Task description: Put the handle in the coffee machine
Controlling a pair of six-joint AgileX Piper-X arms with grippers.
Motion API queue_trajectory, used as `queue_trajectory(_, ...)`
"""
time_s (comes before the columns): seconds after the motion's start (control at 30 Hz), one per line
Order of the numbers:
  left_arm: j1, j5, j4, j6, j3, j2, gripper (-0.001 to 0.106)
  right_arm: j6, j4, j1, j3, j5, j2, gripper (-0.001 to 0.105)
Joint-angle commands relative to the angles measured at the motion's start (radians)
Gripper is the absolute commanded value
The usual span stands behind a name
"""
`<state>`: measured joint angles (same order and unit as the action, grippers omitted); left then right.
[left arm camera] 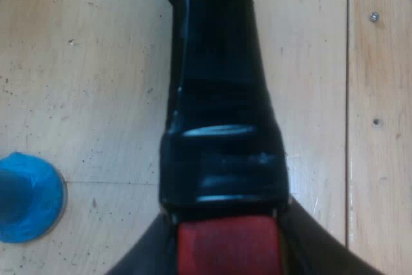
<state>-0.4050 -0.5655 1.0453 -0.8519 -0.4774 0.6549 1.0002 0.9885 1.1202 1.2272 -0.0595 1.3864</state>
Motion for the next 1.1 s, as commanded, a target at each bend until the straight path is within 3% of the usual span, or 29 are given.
queue_trajectory(0.03,-0.002,-0.015,0.017,0.02,-0.002,-0.003,0.0,0.07,-0.023,0.0,0.016,-0.004,-0.013,0.09)
queue_trajectory(0.33,-0.002,-0.012,0.043,0.011,-0.002,-0.003,0.0,0.127,-0.042,0.0,0.018,0.077,-0.027,0.09)
queue_trajectory(0.5,0.054,-0.017,0.085,-0.007,-0.007,-0.003,0.0,0.127,-0.042,0.0,0.018,0.174,-0.088,0.09)
queue_trajectory(0.7,0.179,-0.078,0.135,-0.057,-0.034,-0.003,0.0,0.144,-0.042,0.046,0.018,0.365,-0.166,0.09)
queue_trajectory(0.87,0.294,-0.155,0.142,-0.14,-0.068,-0.003,0.0,0.149,-0.055,0.173,0.017,0.623,-0.177,0.09)
queue_trajectory(0.97,0.349,-0.173,0.153,-0.147,-0.085,-0.003,0.0,0.149,-0.081,0.231,0.001,0.748,-0.177,0.09)
queue_trajectory(1.1,0.412,-0.173,0.156,-0.147,-0.106,-0.003,0.0,0.149,-0.089,0.259,-0.001,0.781,-0.175,0.09)
